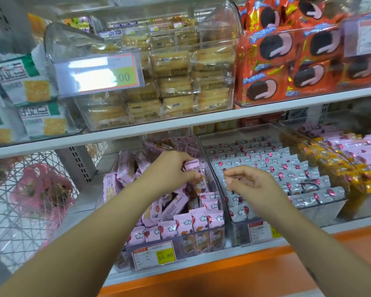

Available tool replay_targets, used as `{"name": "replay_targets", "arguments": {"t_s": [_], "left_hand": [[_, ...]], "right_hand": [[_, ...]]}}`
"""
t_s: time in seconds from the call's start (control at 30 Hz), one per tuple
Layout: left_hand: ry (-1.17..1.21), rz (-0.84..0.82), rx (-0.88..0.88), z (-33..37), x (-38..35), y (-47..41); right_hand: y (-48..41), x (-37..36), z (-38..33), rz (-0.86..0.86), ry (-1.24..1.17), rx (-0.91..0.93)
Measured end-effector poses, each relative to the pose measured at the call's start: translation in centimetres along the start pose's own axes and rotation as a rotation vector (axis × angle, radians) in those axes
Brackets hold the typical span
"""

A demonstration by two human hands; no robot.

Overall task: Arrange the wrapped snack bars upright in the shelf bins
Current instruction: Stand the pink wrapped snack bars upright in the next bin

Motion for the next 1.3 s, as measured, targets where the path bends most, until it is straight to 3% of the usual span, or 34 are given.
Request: {"name": "replay_targets", "arguments": {"t_s": [0.33,0.5,0.6,0.73,0.83,0.97,1.03,1.1,1.2,1.3], "left_hand": [[-0.011,-0.136,0.057,0.3,-5.1,0.0],[0.097,-0.084,0.103,-0.2,-3.9,0.6],[0.165,0.074,0.076,-0.1,-0.5,1.4],[0.363,0.315,0.045,-0.5,2.5,3.6],[0.694,0.435,0.085,-1.6,2.7,5.0],[1.09,0.308,0.165,-0.2,0.2,4.8],[1.134,0.215,0.181,0.6,-0.8,4.0],[0.864,0.183,0.102,0.6,-0.5,2.9],[0.233,0.244,-0.057,0.1,0.9,1.0],[-0.206,0.12,-0.231,1.2,-1.0,-1.0]], "right_hand": [[-0.1,-0.1,0.2,-0.009,-0.002,0.006],[-0.2,0.0,0.2,0.0,-0.017,-0.005],[-0.2,0.2,0.1,0.019,-0.001,-0.001],[-0.2,0.1,-0.3,0.043,0.023,0.024],[-0.2,-0.5,-0.7,0.016,0.032,0.07],[-0.3,-1.0,-0.8,-0.011,-0.122,0.043],[-0.5,-0.5,-0.8,0.047,-0.282,0.019],[-0.8,0.8,-0.5,0.167,-0.415,0.009],[-1.0,3.5,0.1,0.336,-0.447,0.026],[-0.9,4.9,0.9,0.414,-0.454,-0.001]]}}
Point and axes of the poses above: each hand's wrist, its own y-axis away from the middle knuckle, its own x-axis out of the back of the hand, z = x × y, the point moved 8 cm from there along -y, towards the middle knuckle, and after that the axes turned 4 degrees about z, right-handed, at the moved point
